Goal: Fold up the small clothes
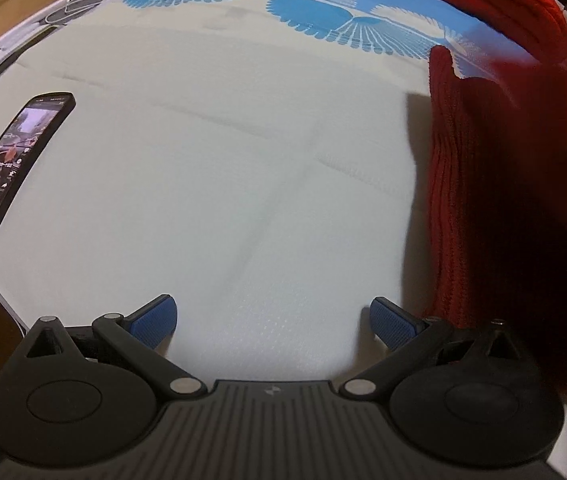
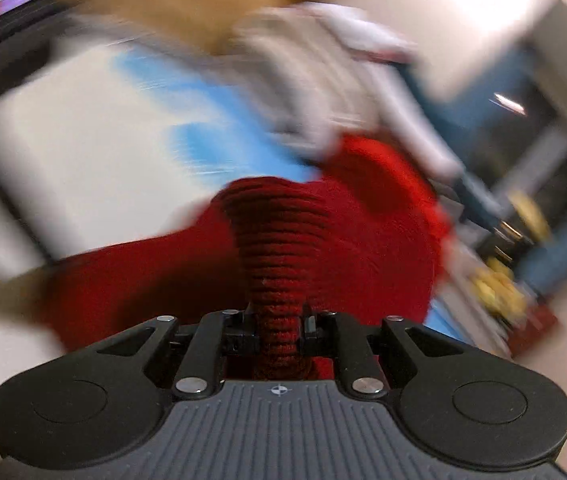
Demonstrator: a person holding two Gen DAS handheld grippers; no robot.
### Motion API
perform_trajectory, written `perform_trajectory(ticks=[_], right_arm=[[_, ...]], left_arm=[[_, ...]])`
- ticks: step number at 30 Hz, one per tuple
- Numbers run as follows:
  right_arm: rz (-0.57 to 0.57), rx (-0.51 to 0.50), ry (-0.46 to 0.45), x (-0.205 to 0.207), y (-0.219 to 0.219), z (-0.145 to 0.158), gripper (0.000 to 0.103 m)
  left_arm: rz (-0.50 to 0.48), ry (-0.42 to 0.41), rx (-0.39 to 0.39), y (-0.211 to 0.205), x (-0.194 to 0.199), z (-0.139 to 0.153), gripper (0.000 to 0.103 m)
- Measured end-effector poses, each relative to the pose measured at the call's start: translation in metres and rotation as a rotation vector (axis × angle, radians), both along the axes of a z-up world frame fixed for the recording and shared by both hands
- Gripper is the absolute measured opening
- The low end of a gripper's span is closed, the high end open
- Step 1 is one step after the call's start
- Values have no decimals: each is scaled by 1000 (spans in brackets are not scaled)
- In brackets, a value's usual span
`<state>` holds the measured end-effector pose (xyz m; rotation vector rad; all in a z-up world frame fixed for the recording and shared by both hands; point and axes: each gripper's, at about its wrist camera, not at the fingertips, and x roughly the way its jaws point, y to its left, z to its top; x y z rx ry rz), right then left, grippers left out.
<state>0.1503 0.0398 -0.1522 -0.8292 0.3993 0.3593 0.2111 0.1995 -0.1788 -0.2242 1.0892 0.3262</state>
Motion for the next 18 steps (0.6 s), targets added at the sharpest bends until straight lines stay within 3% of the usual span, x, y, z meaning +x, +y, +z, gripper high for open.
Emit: perform_trajectory(ticks=[2,4,9,12,13,14,18], right_arm=[[80,-34,98,-10,20,-24,16],[74,-69,48,-14,28,-35,17],[64,59,100,-11,17,-18,22],[130,138,133,-20,8,-8,37],[151,176,178,-25,8,-6,51],[158,201,223,-27,8,-7,56],[163,211,321,-24,4,-19,57]], left_arm=[[0,5,10,1,-1,0,103],[3,0,4,3,-2,1,103],[36,-14,-36,13,-5,4,103],[50,-15,-43,18,-5,6,103],[51,-15,-43,19,-6,6,103],[57,-19,-43,20,-7,7,103],[99,-78,-63,28,-13,17,103]])
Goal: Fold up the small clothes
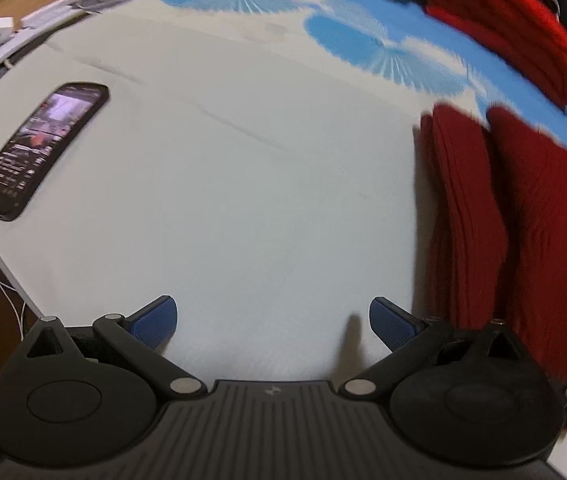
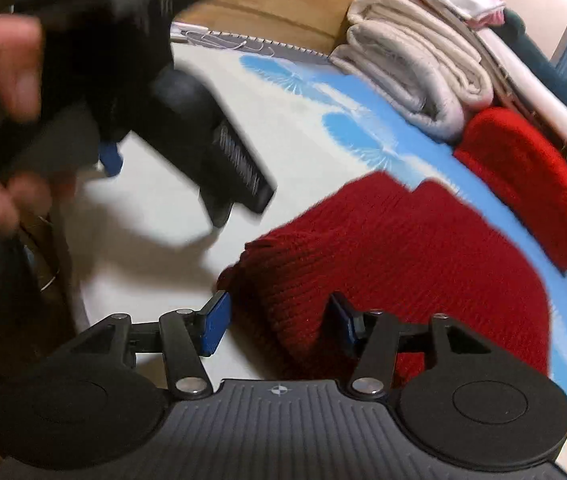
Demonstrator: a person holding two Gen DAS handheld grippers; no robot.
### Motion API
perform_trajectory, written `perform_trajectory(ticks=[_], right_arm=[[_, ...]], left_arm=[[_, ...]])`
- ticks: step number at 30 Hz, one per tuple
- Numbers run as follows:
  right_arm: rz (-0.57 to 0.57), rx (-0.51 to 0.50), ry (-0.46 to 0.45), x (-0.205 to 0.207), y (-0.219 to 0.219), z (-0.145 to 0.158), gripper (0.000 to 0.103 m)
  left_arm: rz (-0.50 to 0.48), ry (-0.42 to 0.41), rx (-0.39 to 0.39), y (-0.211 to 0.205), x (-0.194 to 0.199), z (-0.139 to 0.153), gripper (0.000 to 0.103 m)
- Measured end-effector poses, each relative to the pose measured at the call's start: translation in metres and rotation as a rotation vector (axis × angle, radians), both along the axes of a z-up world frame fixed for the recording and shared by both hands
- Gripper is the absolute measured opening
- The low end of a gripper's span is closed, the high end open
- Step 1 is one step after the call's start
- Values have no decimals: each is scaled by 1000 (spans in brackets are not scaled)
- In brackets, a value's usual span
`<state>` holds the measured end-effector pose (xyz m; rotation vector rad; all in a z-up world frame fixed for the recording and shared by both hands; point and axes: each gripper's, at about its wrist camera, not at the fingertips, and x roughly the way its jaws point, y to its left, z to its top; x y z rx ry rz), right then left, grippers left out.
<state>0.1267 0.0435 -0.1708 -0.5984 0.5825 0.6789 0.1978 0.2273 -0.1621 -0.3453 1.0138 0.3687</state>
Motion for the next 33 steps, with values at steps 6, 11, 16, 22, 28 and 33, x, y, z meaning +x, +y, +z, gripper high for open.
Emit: perform_trajectory(ticks=[6,11,16,22,28,33], right_arm=[[19,32,29,-8,-5,8,58],[-67,196,38,0,-44,56,54],[-274,290,-30,14,-112,92,56],[-370,165,133,35,-128,28,45],[-365,202,95,21,-129,28,46],[-433,321,89,15,-152,49,69]], left_arm=[[-100,-155,-53,-19,-4,22,103],[-202,-183,-2,-50,-2,25,103],[-186,-183,-6,-54,2,22,103],[-195,-68,75,-58,9,5,103],[-205,-102,108,-61,4,11,103],[-243,-192,118,-65,-22,34,103]])
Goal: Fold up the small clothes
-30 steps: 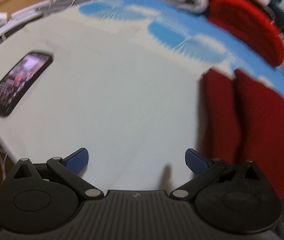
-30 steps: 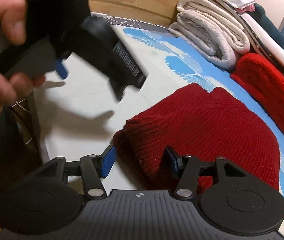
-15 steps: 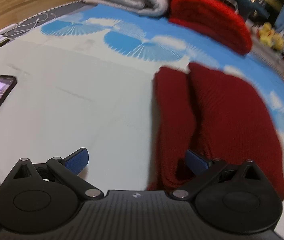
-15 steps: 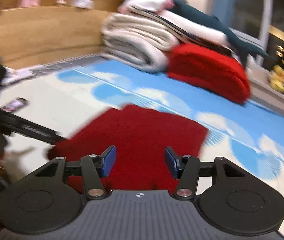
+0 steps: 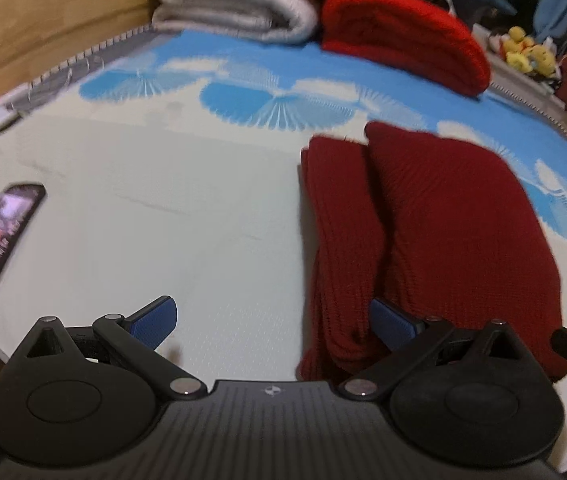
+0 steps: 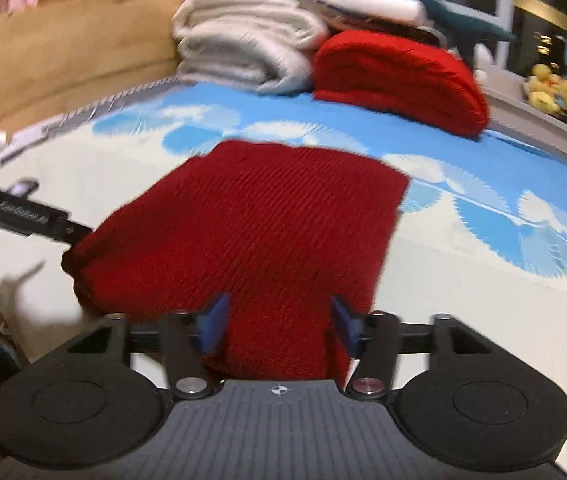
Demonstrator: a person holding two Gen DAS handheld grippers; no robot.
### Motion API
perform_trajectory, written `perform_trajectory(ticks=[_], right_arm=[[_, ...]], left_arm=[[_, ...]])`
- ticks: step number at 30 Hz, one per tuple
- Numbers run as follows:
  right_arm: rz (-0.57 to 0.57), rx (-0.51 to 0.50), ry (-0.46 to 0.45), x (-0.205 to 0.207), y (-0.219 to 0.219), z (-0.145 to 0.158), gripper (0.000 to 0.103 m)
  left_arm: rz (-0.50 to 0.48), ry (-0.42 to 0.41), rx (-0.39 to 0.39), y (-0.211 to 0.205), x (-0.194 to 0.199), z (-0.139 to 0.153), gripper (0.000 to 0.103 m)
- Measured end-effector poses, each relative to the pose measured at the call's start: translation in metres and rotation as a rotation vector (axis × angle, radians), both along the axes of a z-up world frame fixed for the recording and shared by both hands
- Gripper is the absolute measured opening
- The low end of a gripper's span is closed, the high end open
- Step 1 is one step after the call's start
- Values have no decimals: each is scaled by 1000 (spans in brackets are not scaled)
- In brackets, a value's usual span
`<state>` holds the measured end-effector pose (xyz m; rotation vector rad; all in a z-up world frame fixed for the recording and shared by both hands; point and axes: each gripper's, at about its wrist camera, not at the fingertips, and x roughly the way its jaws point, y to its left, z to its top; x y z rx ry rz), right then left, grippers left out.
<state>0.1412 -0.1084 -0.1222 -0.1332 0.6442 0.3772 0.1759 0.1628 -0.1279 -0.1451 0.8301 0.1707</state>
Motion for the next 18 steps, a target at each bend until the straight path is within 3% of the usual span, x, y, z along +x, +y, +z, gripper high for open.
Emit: perform_trajectory(ticks=[2,11,15,18], right_arm=[[-40,-24,-27,-7,-6,3,79],[11,-31,-49,-60,-6,-5,86],[9,-60,-35,-60,-5,-13,86],[-50,-15,-13,-55,-18,-14,86]], left_arm=[[-5,-11,-3,-1,-8,4,103],[-36,-4,-5,-20,-39,13,103],[-55,5,-1,-31,-57,13,103],[-52,13,-18,-35,-64,14,103]])
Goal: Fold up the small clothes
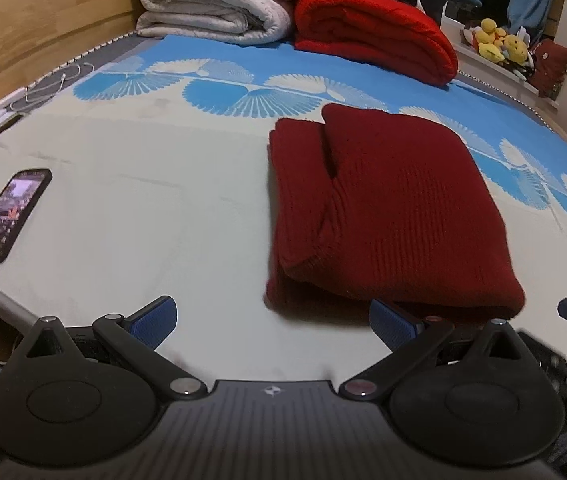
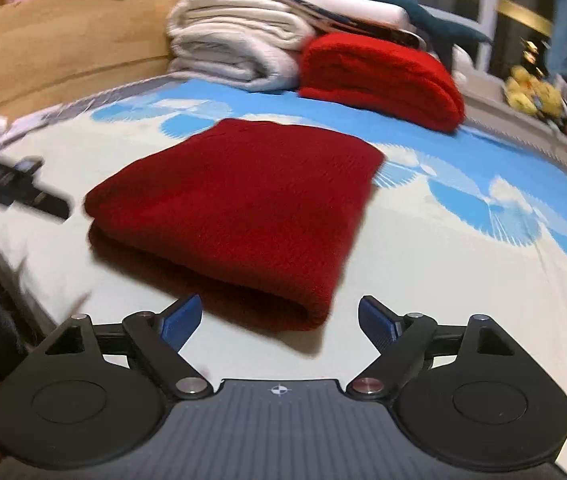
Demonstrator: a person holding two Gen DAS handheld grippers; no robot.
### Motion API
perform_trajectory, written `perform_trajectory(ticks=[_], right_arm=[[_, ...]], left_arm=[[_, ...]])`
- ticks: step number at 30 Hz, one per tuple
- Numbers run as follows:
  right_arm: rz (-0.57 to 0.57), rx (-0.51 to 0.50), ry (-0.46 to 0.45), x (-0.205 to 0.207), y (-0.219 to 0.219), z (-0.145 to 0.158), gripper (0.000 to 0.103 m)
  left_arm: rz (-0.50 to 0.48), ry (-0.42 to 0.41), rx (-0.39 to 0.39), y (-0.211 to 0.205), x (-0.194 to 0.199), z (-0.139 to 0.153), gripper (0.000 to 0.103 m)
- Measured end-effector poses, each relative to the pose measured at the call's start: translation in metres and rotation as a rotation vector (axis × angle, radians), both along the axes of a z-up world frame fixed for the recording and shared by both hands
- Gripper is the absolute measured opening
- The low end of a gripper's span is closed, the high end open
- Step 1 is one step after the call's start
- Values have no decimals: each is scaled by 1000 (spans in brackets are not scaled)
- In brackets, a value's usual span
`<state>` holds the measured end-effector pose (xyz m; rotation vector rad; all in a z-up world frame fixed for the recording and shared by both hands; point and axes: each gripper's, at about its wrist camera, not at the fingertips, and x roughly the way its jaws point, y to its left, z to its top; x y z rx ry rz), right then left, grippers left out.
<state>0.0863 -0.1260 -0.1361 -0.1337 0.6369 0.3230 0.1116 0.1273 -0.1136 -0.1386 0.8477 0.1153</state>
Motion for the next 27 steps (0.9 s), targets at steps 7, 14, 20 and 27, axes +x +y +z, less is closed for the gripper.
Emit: perform_trajectory(ticks=[7,14,20,27], right_arm=[[-124,164,37,12,-31,5,88],[-173,276,73,24,-48,6,89],[-217,354,122,37,-58,7,89],[-199,572,273,108,-88,22,92]], left_arm=[[27,25,-24,-10,2,0,103],[178,29,-291,-1,24,-8,103],[283,171,-518,9,67,-40,103],[387,169,-593,16,93,-68,103]])
